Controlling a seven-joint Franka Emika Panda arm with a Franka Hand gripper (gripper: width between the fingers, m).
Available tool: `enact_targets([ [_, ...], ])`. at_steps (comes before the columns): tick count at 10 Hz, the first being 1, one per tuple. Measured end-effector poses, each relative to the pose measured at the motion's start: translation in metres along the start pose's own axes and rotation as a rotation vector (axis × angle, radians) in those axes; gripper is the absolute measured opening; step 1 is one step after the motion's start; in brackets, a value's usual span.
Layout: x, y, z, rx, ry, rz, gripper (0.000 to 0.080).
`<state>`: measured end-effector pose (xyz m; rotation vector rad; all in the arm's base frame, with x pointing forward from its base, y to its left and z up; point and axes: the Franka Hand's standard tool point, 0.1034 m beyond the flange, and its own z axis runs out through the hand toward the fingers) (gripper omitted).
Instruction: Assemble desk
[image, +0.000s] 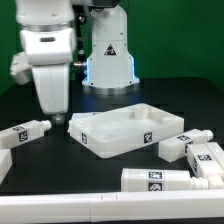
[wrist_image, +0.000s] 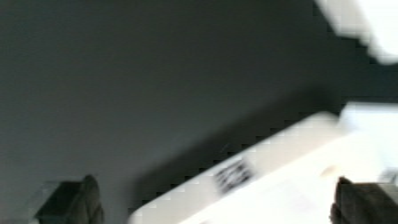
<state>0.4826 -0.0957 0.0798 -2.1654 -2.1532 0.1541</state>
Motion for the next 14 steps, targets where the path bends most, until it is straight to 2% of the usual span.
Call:
enact_targets([
  [1,-0.007,-0.003,0.001,0.004,-0.001,0.014,0.0649],
  [3,-0.006,-0.003,0.001,0.004,-0.001,0.013,0.0649],
  [5,-0.005,0.000,0.004,-0.014,0.013,0.023,0.0649],
  [6,0.015,0.018,0.003,-0.025,0.020,0.041,0.0649],
  [7,0.038,0.043,-0.002,-0.050,0.030,0.056,0.0649],
  [9,0.072,0.072,-0.003,-0.084,0.057,0.119,0.0649],
  [10,0.073,0.072,-0.001,-0.092,0.059,0.117,0.0649],
  [14,0.071,0.072,0.002,-0.090,0.064,0.148,0.0649],
])
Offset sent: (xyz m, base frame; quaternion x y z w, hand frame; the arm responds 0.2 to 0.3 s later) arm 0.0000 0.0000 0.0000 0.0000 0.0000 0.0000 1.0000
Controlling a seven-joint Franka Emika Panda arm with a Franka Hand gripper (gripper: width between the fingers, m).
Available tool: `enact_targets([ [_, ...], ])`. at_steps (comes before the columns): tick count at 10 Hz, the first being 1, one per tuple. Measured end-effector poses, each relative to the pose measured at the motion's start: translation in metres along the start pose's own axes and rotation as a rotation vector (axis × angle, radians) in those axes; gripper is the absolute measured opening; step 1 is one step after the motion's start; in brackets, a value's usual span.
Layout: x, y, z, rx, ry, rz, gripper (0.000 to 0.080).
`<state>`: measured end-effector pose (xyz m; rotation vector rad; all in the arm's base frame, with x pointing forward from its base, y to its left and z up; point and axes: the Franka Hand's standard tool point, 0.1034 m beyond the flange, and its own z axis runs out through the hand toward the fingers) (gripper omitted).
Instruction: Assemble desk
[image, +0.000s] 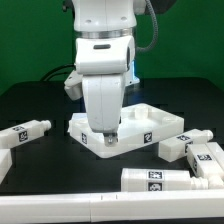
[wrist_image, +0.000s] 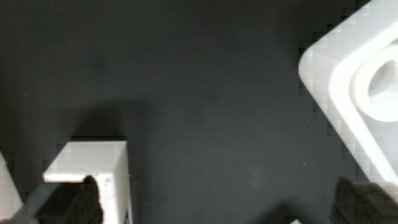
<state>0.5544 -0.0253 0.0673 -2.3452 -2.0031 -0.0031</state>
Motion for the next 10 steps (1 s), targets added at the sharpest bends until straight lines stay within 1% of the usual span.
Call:
enact_targets([
  [1,0.003,-0.002,0.009,0.011,0.009,0.034,0.0649],
  [2,0.013,0.008,0.018,0.014,0.025,0.034,0.0649],
  [3,0.024,0.019,0.024,0.011,0.048,0.050,0.0649],
  [4,0.028,0.023,0.029,0.014,0.064,0.062,0.0649],
  [5,0.025,0.022,0.027,0.013,0.061,0.063,0.0649],
  [8,0.025,0.022,0.028,0.014,0.061,0.063,0.0649],
  [9,0.025,0.026,0.027,0.007,0.063,0.058,0.0649],
  [10,0.028,0.035,0.025,-0.003,0.068,0.058,0.0649],
])
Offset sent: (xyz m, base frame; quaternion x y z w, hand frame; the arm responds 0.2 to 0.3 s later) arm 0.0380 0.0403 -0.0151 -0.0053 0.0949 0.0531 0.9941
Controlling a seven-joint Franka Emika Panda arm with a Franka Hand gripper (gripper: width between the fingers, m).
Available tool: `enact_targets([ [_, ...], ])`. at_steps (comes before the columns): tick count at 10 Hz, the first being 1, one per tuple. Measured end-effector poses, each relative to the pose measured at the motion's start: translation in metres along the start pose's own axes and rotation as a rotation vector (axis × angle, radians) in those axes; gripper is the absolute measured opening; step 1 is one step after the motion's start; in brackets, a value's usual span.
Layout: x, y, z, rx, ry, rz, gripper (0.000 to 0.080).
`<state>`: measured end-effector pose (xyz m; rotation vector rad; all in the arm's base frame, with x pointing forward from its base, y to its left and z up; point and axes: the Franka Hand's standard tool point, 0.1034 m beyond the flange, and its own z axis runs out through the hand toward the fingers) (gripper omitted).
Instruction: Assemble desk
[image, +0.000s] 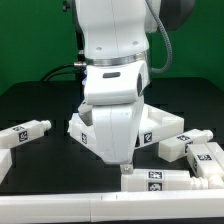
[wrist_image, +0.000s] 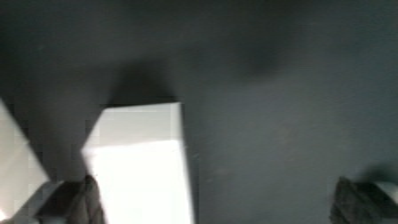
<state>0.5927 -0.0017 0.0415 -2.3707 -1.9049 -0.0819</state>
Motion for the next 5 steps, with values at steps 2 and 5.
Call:
enact_targets([
  [2,0.003,0.010,0.005,-0.003,0.007,0.002,0.0649],
  [5,0.004,0.004,0.022,0.010,0.014,0.003,0.0649],
])
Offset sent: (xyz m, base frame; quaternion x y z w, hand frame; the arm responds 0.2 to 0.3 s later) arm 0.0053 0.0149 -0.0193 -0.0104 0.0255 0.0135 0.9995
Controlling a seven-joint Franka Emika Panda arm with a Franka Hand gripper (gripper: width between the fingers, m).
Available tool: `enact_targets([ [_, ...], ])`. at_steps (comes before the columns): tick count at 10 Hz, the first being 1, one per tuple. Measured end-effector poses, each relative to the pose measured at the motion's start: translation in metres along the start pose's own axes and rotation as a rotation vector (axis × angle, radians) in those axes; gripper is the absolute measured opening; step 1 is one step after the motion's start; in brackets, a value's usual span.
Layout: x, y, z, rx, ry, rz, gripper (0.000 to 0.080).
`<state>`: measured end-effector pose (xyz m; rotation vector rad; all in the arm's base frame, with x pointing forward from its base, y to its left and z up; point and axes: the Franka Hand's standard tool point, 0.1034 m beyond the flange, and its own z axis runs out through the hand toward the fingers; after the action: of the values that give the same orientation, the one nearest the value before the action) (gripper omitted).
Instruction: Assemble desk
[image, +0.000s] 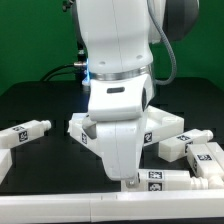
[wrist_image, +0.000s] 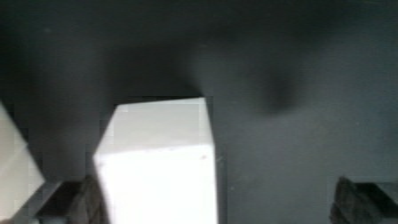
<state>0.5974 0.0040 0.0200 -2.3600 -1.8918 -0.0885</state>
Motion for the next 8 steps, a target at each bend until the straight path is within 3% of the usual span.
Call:
enact_targets([
  [2,0.0013,-0.0052,0.0083,0.014,0.000,0.010,0.0649],
  [6,-0.0013,-0.0072,0.0112,0.011,0.001,0.012,0.0639],
  [7,-0.0013,-0.0072,0.0112,0.011,0.001,0.012,0.0429],
  [8,-0.0014,-0.0071,0.0111,0.011,0.001,0.012,0.0282],
])
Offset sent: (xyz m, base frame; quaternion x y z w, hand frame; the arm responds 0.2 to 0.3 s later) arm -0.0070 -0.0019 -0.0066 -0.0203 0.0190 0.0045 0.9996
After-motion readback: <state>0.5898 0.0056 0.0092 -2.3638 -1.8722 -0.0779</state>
